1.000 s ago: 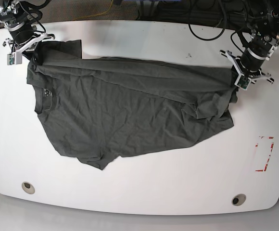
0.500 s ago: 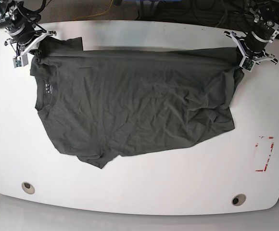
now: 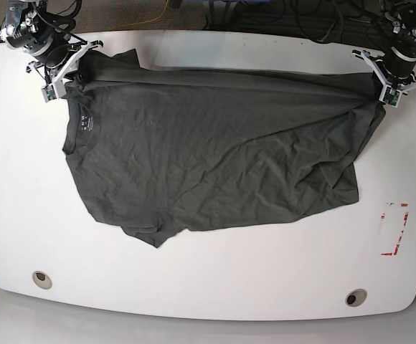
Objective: Layout the t-shirt on the table in an organized manner, then fold the t-shirt properly
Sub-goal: 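Swing the held shirt with both grippers back and lay it flat, then open both grippers to release the shirt edge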
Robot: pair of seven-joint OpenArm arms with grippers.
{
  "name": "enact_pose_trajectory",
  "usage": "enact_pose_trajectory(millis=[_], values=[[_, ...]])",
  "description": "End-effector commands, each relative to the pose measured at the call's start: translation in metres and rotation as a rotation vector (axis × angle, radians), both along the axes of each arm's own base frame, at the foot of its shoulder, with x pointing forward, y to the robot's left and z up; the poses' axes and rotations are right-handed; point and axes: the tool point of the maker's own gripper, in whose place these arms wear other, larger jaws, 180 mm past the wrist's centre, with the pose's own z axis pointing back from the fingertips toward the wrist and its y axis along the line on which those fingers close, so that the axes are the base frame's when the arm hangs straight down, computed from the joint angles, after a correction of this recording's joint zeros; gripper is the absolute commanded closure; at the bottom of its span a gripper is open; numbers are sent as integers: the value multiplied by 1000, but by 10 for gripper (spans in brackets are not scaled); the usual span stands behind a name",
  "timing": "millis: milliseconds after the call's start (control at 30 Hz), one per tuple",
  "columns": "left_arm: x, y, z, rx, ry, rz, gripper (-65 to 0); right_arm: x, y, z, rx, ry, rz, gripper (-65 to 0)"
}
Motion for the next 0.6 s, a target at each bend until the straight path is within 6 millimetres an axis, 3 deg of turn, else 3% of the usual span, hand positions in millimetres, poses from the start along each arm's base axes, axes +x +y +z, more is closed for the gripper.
enact_pose_trajectory(millis=[0, 267, 567], values=[[-9, 19, 5, 60, 37, 32, -31, 4, -5, 7, -23, -17, 19, 0], [-29, 45, 2, 109, 113, 99, -31, -8, -5, -2, -41, 74, 39, 0], [-42, 47, -4, 108, 148, 111, -52, -10, -5, -4, -43, 88, 41, -16]])
